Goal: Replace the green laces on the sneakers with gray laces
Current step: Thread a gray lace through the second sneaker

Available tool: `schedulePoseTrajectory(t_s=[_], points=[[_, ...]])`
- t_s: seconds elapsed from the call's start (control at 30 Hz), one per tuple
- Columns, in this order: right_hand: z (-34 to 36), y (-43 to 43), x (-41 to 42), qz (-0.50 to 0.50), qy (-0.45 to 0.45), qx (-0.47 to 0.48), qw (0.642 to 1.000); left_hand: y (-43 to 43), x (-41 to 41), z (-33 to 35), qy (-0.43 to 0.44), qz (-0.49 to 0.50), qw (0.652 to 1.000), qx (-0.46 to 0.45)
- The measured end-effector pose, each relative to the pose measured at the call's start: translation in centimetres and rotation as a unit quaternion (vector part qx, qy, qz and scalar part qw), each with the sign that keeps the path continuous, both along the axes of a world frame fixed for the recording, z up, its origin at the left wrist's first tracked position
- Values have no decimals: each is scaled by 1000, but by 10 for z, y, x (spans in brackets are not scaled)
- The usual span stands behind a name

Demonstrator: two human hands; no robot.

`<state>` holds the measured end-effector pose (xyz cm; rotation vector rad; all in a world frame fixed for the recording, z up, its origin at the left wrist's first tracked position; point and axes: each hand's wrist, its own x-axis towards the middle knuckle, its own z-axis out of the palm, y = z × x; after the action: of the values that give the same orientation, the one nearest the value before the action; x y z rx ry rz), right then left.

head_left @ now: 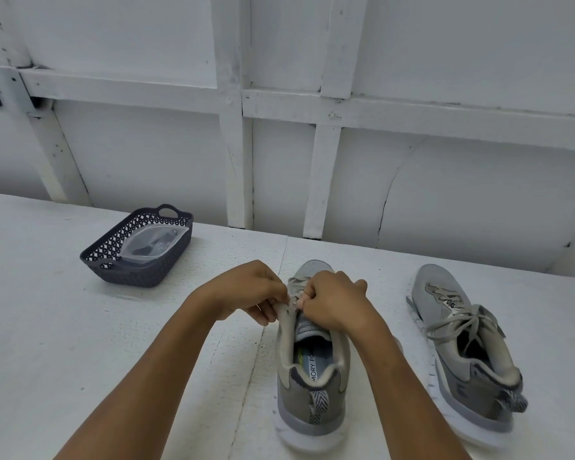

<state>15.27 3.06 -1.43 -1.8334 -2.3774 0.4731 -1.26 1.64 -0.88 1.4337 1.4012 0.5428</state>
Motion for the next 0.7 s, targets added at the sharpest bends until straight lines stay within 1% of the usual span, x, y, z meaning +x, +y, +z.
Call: schedulePoseTrajectory(t_s=[0.33, 0.43, 0.57, 0.7], points=[[9, -4, -6, -10, -11, -3, 1000, 1, -2, -1, 5, 2, 1000, -1], [7, -2, -4, -14, 12, -21, 1000, 1, -2, -3, 8, 8, 1000, 2], [6, -1, -2, -29, 54, -35, 997, 2, -3, -4, 19, 16, 999, 29], [8, -3, -5, -37, 47, -35, 998, 1, -5, -5, 15, 12, 999, 43]])
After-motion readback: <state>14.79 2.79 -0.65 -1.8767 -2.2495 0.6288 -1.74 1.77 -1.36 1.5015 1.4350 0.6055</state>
